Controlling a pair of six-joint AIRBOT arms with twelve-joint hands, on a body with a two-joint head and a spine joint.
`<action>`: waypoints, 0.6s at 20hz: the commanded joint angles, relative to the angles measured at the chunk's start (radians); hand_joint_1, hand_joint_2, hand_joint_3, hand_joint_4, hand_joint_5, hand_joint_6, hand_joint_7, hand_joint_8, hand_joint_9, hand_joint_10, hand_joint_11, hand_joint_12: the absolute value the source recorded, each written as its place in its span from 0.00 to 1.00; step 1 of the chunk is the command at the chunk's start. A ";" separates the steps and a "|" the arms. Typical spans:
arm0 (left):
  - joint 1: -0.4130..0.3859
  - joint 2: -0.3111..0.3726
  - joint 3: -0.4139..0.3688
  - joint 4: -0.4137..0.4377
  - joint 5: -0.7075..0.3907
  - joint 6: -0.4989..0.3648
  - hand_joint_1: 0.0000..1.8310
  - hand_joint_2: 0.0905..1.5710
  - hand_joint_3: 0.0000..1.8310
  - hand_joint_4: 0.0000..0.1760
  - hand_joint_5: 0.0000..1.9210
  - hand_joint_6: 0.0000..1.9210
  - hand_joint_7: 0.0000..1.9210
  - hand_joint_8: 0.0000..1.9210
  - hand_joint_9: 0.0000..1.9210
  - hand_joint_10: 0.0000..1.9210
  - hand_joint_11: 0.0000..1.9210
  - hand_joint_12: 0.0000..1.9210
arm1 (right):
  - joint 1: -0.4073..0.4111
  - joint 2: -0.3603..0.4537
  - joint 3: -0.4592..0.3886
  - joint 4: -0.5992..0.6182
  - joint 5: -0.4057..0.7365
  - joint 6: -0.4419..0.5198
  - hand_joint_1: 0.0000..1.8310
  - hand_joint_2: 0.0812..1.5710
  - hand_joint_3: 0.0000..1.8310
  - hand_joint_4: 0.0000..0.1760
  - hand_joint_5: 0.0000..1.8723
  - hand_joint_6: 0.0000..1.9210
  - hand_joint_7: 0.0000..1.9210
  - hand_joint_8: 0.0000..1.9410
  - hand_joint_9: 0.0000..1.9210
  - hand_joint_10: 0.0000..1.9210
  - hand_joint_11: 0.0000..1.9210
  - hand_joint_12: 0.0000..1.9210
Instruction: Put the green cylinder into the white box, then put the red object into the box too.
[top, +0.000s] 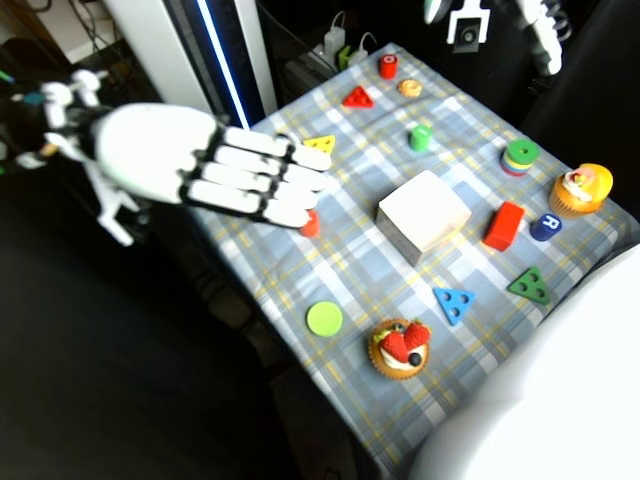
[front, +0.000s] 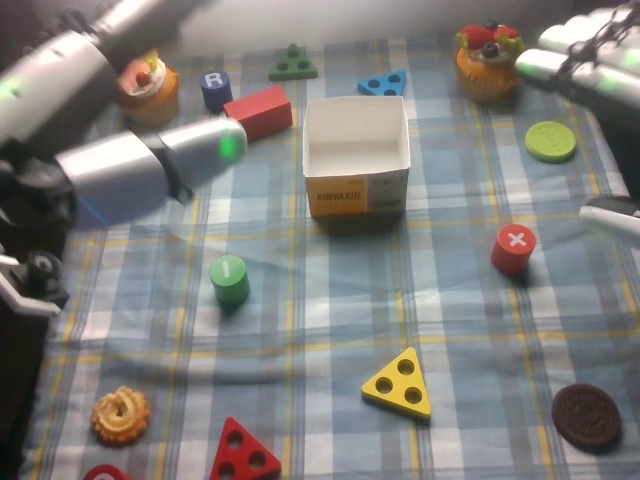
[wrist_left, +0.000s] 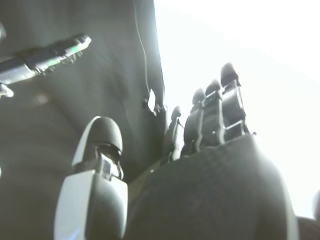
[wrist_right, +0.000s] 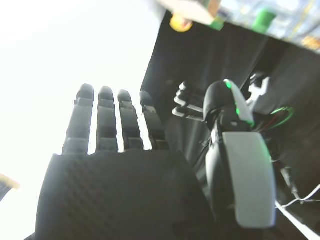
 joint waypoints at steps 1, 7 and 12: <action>-0.017 -0.004 -0.003 0.009 -0.091 0.020 0.24 0.80 0.00 0.20 0.04 0.00 0.04 0.00 0.04 0.02 0.00 0.31 | 0.015 -0.002 0.001 0.013 0.095 -0.009 0.32 0.83 0.01 0.00 0.00 0.00 0.00 0.00 0.00 0.05 0.00 0.65; -0.006 -0.008 -0.011 0.002 -0.022 0.056 0.39 0.73 0.00 0.30 0.08 0.00 0.08 0.00 0.08 0.02 0.00 0.59 | 0.014 -0.007 0.000 0.013 0.074 -0.010 0.33 0.82 0.00 0.00 0.00 0.00 0.00 0.00 0.00 0.11 0.00 0.75; -0.001 -0.013 -0.034 -0.060 0.065 0.238 0.46 0.65 0.00 0.53 0.13 0.01 0.13 0.00 0.08 0.03 0.00 0.53 | 0.014 -0.012 0.003 0.015 0.070 -0.010 0.35 0.82 0.00 0.00 0.00 0.00 0.00 0.00 0.00 0.07 0.00 0.73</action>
